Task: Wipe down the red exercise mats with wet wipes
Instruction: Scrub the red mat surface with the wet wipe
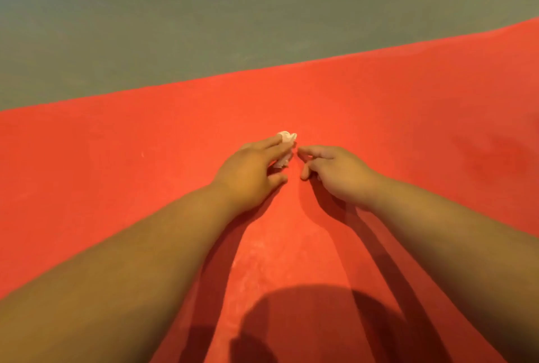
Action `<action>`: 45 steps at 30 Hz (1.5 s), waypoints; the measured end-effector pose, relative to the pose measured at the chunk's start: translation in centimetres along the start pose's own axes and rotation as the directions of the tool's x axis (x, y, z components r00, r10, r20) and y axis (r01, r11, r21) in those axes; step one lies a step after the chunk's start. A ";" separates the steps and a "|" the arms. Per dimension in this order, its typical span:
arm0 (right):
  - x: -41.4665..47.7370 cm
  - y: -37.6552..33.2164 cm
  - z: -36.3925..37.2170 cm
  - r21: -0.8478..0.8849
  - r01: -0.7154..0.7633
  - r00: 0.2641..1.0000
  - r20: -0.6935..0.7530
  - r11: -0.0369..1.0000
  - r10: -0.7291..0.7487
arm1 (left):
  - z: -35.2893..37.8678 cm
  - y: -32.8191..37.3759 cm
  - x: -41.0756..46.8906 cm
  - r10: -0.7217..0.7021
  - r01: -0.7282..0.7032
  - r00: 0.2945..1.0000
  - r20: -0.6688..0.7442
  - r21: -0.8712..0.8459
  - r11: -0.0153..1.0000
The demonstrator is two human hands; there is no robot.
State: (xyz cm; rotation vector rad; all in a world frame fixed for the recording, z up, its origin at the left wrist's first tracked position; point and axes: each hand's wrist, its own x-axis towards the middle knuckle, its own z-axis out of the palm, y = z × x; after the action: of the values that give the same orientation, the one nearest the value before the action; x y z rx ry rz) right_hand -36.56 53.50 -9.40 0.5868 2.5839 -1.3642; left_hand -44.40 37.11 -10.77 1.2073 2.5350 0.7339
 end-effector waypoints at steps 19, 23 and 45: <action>-16.9 13.6 -7.8 -0.252 -0.259 0.849 -0.520 0.932 0.095 | 6.8 9.9 -2.6 -0.008 0.020 0.997 -0.077 0.154 0.988; -20.1 16.7 -10.4 -0.312 -0.324 0.811 -0.577 0.893 0.092 | 8.7 13.8 -6.2 0.262 -0.272 0.961 0.084 0.157 0.949; -26.7 24.3 -11.3 -0.152 -0.131 0.839 -0.543 0.980 0.028 | 15.4 24.9 -6.4 0.336 -0.353 0.933 0.132 0.140 0.925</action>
State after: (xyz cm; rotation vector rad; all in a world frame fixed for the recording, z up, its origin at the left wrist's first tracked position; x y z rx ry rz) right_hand -1.78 68.00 -12.82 1.1793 3.0204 -1.0210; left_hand -17.63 50.63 -10.50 1.7292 2.3587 0.5212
